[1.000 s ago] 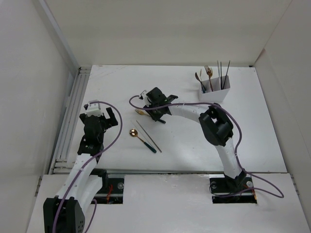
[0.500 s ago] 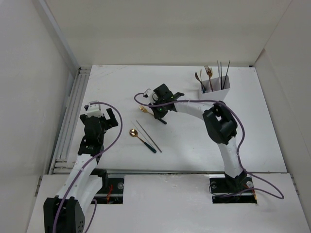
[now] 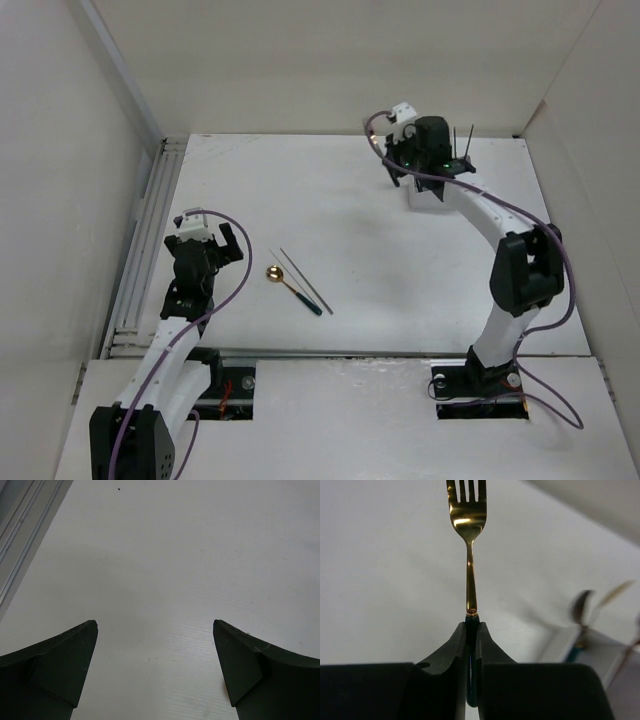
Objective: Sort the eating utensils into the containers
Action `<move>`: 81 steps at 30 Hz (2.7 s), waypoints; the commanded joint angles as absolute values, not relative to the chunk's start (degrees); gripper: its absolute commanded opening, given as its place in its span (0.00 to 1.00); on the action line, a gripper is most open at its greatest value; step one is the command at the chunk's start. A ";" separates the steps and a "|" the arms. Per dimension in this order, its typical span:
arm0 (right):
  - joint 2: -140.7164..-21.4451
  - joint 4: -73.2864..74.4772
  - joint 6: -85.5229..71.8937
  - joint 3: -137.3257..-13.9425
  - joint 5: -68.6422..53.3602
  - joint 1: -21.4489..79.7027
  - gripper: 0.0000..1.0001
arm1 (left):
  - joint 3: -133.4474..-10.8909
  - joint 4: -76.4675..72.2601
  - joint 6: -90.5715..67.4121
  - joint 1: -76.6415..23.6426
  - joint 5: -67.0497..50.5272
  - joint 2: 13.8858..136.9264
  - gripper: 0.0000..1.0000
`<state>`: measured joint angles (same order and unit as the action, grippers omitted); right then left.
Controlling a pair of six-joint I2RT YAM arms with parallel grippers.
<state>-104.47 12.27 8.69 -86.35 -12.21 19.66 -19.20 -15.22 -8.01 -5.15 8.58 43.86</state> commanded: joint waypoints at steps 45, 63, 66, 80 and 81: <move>-100.11 -21.01 18.63 -65.57 -1.58 4.04 0.37 | -20.04 -17.49 -7.56 -2.37 8.53 45.97 1.00; -87.16 6.38 16.36 -71.36 -5.72 24.14 0.63 | -19.51 -18.11 -9.22 -2.37 8.00 43.16 1.00; -91.83 16.15 12.58 -75.05 -3.87 35.04 0.56 | -19.51 -18.11 -9.75 -2.37 8.00 42.55 1.00; -113.72 21.35 1.76 -85.87 -3.61 55.55 0.46 | -20.65 -15.12 -14.77 -2.37 10.72 38.59 1.00; -114.34 21.88 1.15 -86.39 -3.08 55.55 0.45 | -20.13 -15.12 -15.29 -2.37 10.72 38.58 1.00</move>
<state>-114.15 20.67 3.51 -82.21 -5.43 55.55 -19.20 -14.66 -13.19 -2.50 9.98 39.97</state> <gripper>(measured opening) 0.460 0.997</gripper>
